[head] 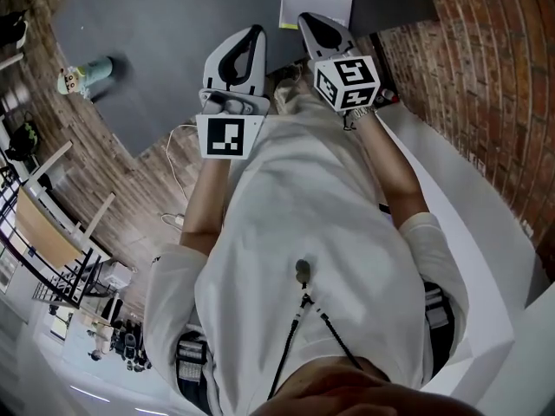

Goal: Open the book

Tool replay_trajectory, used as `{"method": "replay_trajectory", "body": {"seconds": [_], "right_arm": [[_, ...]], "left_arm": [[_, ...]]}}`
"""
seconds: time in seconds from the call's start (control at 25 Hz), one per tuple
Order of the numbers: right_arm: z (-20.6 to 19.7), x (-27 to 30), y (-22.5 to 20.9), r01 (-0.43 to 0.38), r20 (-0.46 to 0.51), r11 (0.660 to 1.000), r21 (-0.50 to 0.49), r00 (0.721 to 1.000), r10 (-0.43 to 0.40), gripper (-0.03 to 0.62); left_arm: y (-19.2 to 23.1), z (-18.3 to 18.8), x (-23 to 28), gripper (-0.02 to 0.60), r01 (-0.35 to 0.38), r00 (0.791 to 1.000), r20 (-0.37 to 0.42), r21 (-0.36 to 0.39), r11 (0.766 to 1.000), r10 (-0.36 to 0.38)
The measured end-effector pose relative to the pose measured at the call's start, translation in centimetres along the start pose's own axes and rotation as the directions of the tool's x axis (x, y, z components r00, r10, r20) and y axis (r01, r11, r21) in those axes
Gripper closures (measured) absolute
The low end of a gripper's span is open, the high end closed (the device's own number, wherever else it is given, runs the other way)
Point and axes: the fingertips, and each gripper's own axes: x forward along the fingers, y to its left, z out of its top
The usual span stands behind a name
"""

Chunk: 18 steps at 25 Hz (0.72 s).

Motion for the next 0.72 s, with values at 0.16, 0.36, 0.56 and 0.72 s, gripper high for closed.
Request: {"method": "replay_trajectory", "body": {"seconds": [0.16, 0.36, 0.56, 0.72], "right_arm": [[-1.8, 2.1, -0.3, 0.029, -0.055, 0.999, -0.028, 0.998, -0.031, 0.557], [-4.1, 4.5, -0.9, 0.067, -0.114, 0.997, -0.022, 0.991, -0.069, 0.557], [-7.4, 6.8, -2.0, 0.100, -0.203, 0.995, 0.017, 0.975, -0.095, 0.557], [-10.1, 8.0, -2.5, 0.115, -0.271, 0.992, 0.043, 0.957, -0.099, 0.556]], "left_arm": [[1.1, -0.6, 0.1, 0.559, 0.003, 1.000, -0.007, -0.020, 1.000, -0.003], [1.8, -1.9, 0.5, 0.560, 0.042, 0.998, -0.042, -0.036, 0.998, -0.043], [2.6, -3.6, 1.2, 0.559, 0.064, 0.995, -0.068, -0.045, 0.997, -0.067], [2.8, -4.9, 1.6, 0.560, 0.097, 0.991, -0.088, -0.048, 0.994, -0.101]]}}
